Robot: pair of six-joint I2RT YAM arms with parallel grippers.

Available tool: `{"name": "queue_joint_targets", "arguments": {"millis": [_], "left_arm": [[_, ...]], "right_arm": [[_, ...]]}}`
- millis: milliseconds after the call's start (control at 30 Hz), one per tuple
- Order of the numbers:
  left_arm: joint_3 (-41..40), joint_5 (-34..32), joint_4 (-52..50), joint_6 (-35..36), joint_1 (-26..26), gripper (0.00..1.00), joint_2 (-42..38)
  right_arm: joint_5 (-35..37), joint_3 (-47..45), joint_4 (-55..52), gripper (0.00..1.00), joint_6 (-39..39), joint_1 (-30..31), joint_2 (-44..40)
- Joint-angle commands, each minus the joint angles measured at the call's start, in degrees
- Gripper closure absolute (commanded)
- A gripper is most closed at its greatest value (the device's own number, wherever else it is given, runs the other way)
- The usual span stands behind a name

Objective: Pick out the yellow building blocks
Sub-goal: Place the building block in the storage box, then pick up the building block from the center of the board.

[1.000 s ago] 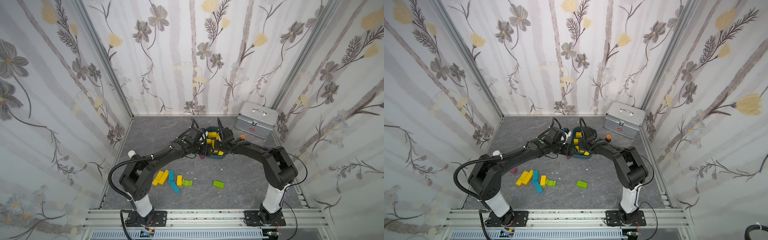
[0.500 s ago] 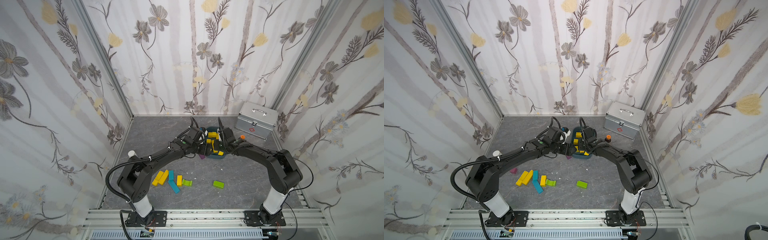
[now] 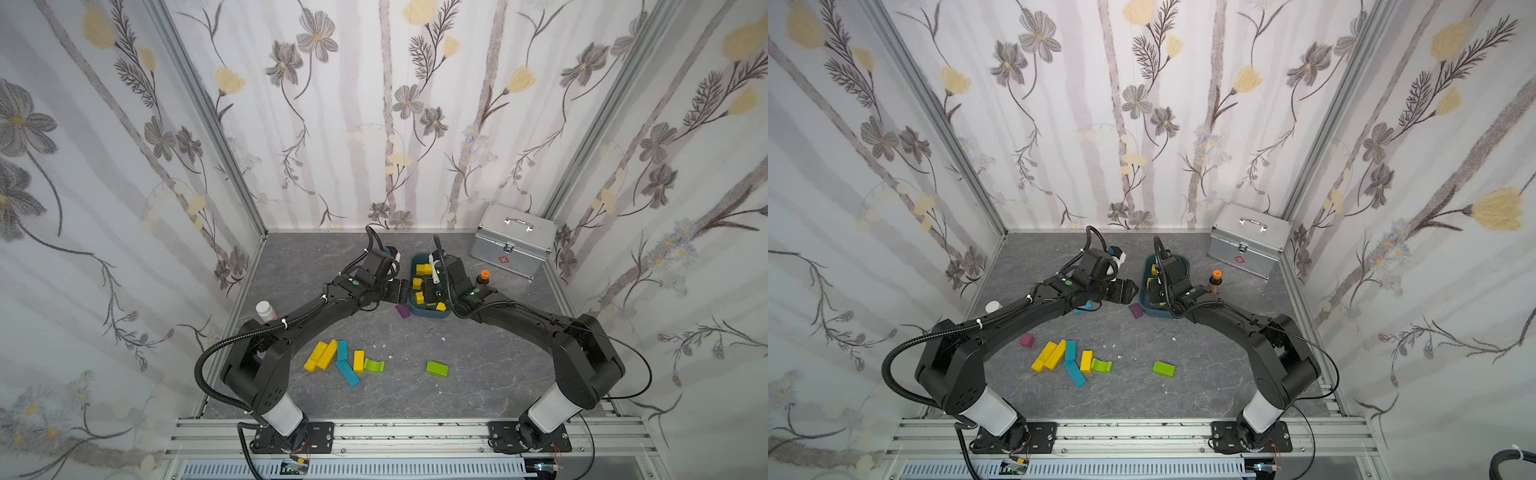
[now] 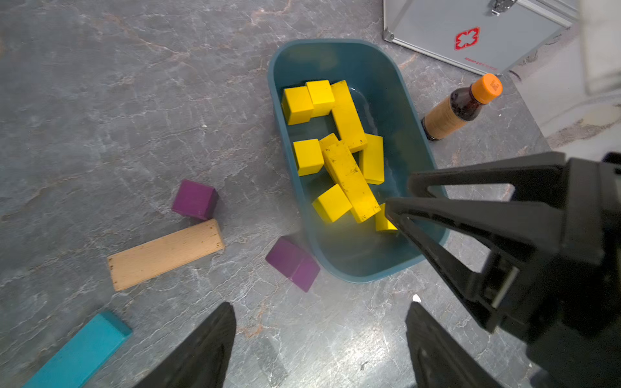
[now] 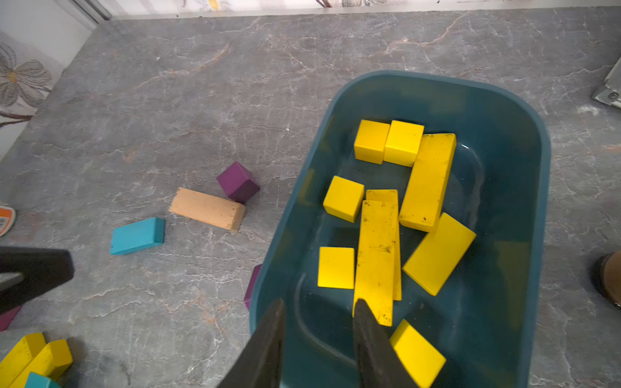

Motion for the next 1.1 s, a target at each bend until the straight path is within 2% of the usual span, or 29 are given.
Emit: {"name": "queue_joint_targets", "arguments": {"millis": [0,300,467,533,800,933,1067], "left_arm": [[-0.8,-3.5,-1.3,-2.1,0.7,0.19,-1.1],[-7.9,-6.8,-8.3,-6.1,1.9,0.25,-6.9],[-13.3,-6.9,-13.9,-8.3,1.8,0.27,-13.4],[-15.1,-6.5,-16.8,-9.4,1.8,0.28,-15.5],[-18.1,-6.8,-25.1,-11.1,1.7,0.29,-21.8],[-18.2,-7.2,-28.1,-11.1,1.7,0.29,-23.1],[-18.5,-5.9,-30.8,-11.9,1.8,0.29,-23.5]], "right_arm": [[0.2,-0.8,4.2,0.64,-1.8,1.5,-1.6],[1.2,-3.2,7.9,0.65,-5.3,6.5,-4.2],[-3.2,-5.6,12.2,0.66,-5.8,6.9,-4.6],[-4.3,-6.1,13.3,0.66,-6.5,9.0,-4.5],[-8.6,-5.4,15.0,0.66,-9.3,11.6,-2.1],[-13.0,-5.2,15.6,0.65,-11.1,12.6,-1.6],[-13.7,-6.1,15.6,0.64,-12.1,13.9,-1.8]]}}
